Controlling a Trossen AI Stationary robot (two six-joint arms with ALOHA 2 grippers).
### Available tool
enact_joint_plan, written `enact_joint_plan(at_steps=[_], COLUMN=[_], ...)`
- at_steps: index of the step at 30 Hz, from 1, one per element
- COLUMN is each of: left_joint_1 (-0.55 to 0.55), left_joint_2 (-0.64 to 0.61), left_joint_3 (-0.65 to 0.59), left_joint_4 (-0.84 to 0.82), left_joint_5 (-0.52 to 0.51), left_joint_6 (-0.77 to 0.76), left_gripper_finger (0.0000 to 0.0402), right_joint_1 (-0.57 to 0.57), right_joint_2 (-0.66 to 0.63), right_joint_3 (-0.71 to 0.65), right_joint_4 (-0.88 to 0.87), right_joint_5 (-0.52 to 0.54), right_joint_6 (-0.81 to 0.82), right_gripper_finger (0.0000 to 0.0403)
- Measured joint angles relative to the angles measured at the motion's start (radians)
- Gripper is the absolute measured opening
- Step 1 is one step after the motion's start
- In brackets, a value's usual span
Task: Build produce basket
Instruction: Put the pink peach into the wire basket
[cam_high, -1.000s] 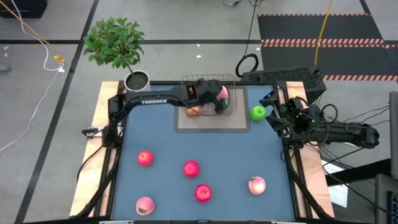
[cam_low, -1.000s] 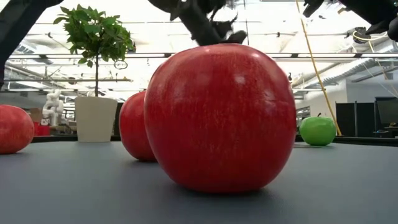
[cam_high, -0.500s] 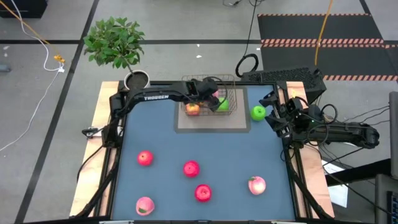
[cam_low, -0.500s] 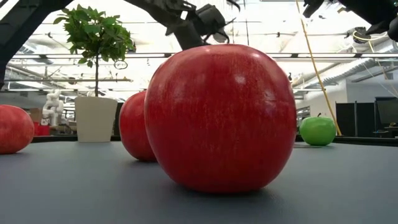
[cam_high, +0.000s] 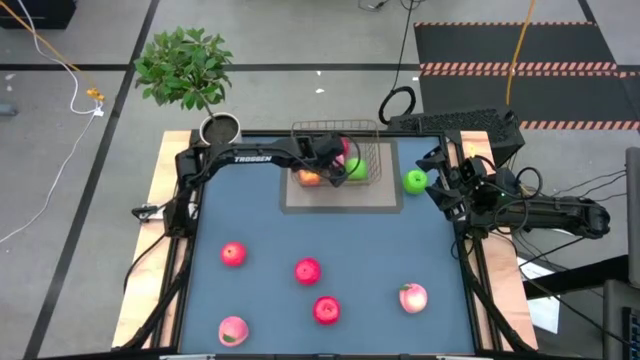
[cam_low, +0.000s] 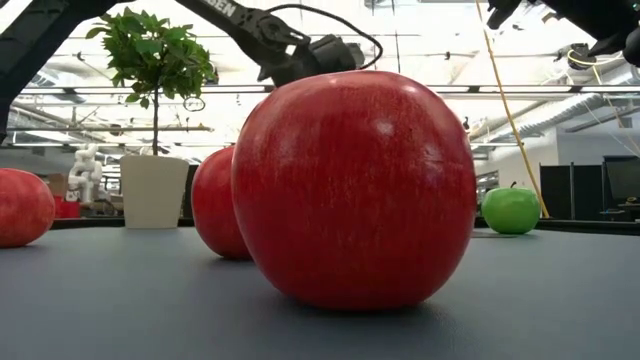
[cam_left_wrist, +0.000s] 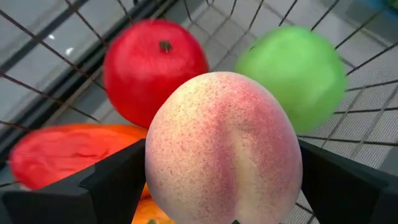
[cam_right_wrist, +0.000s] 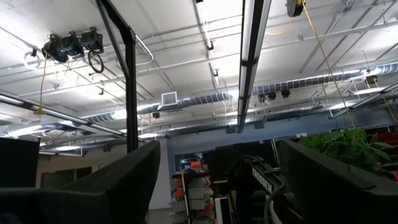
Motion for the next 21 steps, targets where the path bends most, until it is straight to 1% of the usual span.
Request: enact_joint_plan(at_steps=[4, 9, 13, 21], left_joint_1=[0.006, 0.008, 0.011, 0.012], left_joint_2=[-0.003, 0.002, 0.001, 0.000], left_joint_3=[-0.037, -0.055, -0.054, 0.010], left_joint_4=[0.034, 0.045, 0.069, 0.074], left_joint_5=[0.035, 0.026, 0.019, 0.023], left_joint_6=[-0.004, 0.021, 0.058, 0.130], left_gripper_finger=[0.0378, 0.0391, 0.0394, 0.0395], right_joint_1=[0.000, 0.000, 0.000, 0.000], right_joint_2=[0.000, 0.000, 0.000, 0.000], right_joint_3=[0.000, 0.000, 0.000, 0.000], right_joint_4=[0.000, 0.000, 0.000, 0.000], right_joint_5=[0.000, 0.000, 0.000, 0.001], right_joint_6=[0.000, 0.000, 0.000, 0.000], right_gripper_finger=[0.0320, 0.0320, 0.0320, 0.0320])
